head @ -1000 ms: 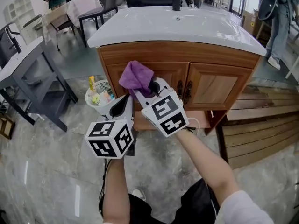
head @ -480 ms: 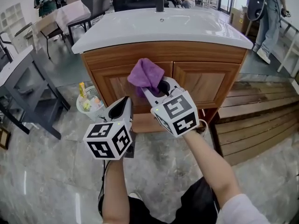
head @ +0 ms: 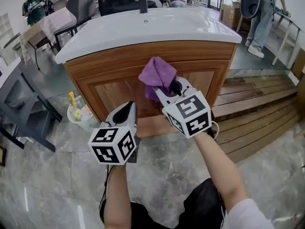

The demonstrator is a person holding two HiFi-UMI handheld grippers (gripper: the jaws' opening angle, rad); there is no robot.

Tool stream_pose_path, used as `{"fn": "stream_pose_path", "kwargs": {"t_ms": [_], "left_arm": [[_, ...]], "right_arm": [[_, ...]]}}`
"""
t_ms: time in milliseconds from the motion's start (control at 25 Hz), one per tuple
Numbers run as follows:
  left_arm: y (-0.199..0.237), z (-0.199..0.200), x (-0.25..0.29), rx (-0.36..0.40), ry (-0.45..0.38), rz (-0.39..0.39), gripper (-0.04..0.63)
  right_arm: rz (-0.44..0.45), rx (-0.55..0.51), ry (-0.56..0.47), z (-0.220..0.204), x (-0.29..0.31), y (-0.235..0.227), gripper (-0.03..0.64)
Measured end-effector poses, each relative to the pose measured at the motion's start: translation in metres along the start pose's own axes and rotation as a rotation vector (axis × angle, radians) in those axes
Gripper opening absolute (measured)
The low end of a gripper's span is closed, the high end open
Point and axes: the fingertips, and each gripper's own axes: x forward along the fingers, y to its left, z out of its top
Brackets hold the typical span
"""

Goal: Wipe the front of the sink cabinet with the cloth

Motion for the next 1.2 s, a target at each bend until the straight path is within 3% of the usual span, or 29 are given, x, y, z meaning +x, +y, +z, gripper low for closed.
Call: {"fn": "stream_pose_path", "kwargs": {"t_ms": [360, 1000, 1200], "left_arm": [[-0.023, -0.01, 0.026, -0.003, 0.018, -0.058, 0.006], [-0.046, -0.024, 0.044, 0.002, 0.046, -0.098, 0.006], [-0.049, -0.026, 0.047, -0.001, 0.051, -0.102, 0.006]], "right_arm": [[-0.111, 0.008, 0.047, -0.022, -0.032, -0.058, 0.077], [-0.403, 0.067, 0.126, -0.068, -0.115, -0.176, 0.077], [-0.447, 0.074, 0.135, -0.073, -0.129, -0.197, 0.077]]}}
